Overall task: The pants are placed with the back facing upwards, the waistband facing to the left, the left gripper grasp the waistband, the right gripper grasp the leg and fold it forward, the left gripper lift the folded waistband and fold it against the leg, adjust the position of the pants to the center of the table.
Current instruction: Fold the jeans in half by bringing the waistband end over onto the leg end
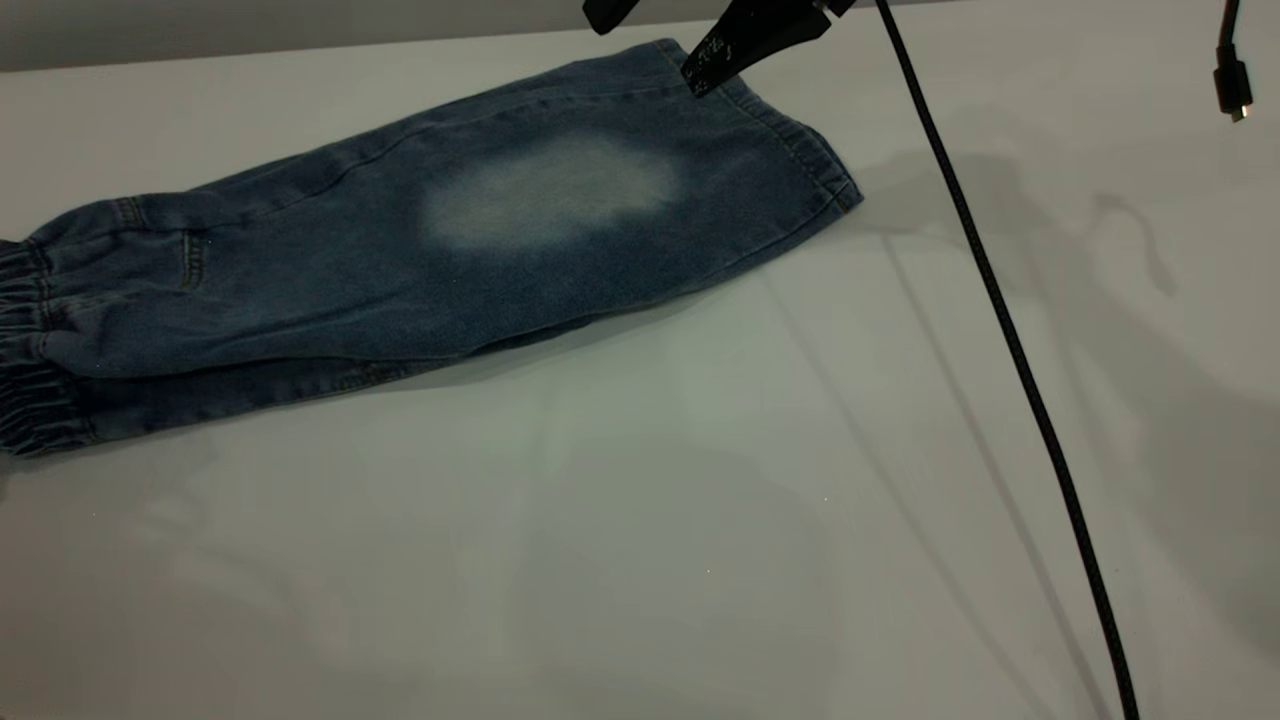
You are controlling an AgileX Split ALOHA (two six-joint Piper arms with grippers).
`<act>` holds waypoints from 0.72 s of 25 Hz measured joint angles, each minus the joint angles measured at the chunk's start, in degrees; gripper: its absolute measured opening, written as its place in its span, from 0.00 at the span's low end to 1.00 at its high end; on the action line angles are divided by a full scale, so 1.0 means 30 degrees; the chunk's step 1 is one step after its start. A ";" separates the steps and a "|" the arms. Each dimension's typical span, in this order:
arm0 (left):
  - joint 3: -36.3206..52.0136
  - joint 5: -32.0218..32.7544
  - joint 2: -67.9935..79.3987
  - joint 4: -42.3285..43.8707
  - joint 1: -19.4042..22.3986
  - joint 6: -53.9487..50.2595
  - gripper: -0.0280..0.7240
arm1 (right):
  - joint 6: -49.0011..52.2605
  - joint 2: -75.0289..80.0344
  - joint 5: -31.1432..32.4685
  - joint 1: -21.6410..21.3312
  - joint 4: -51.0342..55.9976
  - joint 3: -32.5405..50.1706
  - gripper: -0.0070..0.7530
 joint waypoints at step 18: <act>-0.0987 0.2707 0.3754 -0.8416 -0.0363 0.8211 0.81 | -0.0201 0.0000 0.0014 0.0000 0.0052 0.0000 0.76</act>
